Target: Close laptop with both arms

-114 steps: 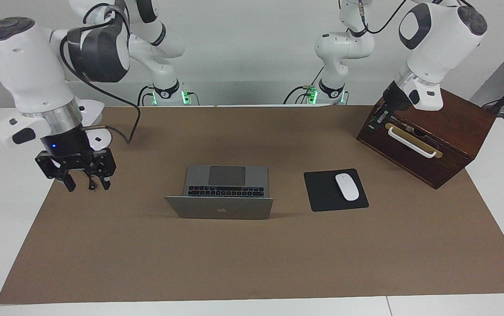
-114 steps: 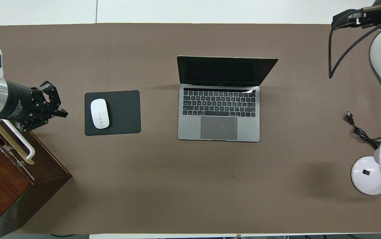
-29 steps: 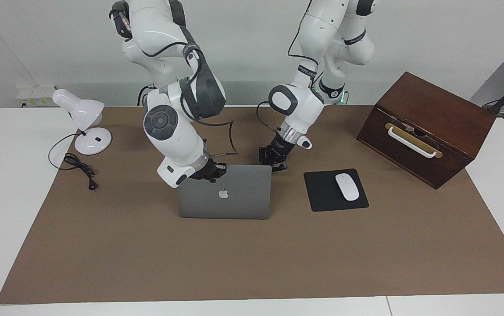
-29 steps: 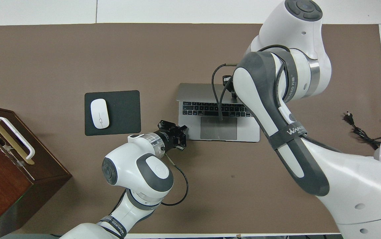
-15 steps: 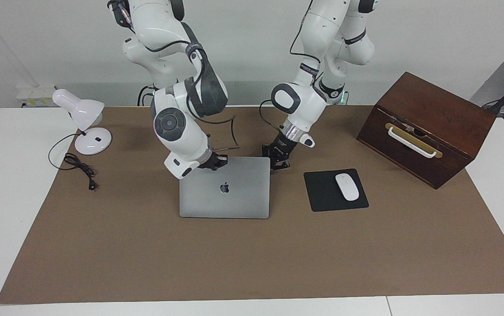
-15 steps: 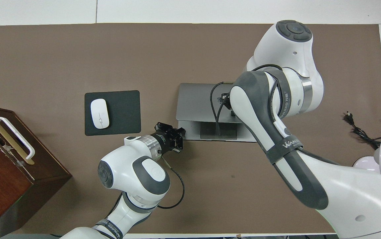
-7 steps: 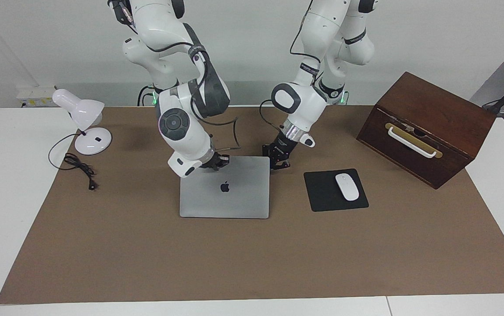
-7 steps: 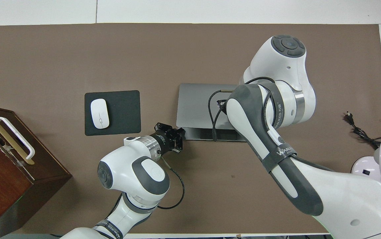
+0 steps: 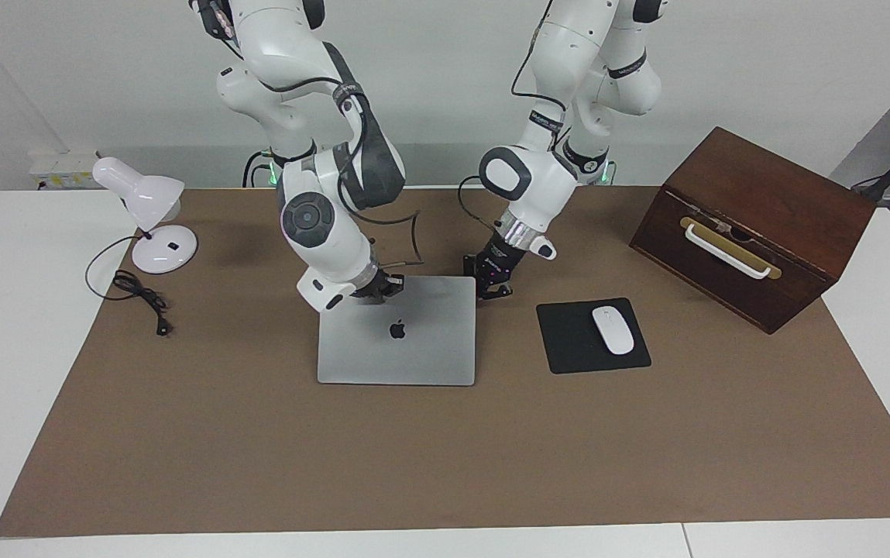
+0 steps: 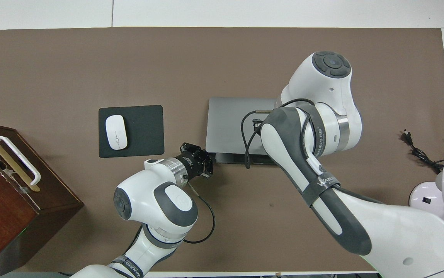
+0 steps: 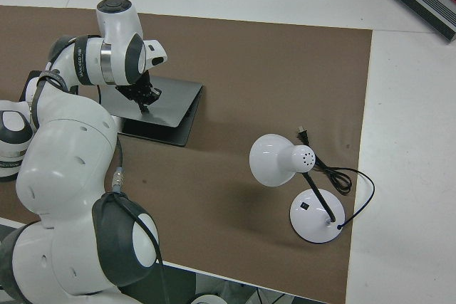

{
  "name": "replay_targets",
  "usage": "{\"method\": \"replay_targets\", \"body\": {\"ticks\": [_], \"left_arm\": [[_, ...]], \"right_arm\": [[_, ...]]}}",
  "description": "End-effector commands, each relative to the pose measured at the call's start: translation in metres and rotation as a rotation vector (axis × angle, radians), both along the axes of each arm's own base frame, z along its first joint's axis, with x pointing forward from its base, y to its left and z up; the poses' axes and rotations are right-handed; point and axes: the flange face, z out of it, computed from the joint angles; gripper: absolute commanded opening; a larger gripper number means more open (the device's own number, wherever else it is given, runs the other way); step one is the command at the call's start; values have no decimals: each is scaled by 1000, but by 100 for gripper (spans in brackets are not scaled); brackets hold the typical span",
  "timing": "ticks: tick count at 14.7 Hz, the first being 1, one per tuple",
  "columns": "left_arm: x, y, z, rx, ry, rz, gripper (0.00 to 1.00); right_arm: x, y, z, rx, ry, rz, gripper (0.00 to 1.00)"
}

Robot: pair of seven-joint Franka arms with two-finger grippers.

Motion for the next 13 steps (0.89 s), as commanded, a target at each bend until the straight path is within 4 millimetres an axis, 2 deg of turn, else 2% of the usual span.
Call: {"method": "replay_targets", "body": {"ticks": [1,5,13], "left_arm": [[-21,11,-26,41,48,-15,0],[-20,12,-26,41,49,-13,0],[-21,12,-26,42,47,-15,0]], "right_arm": [[-12,-2,-5,18,-3,-24,0],[-17,2,-14,15,-7,-17,0],[-21,0,-18,14,-13,-22,0]]}}
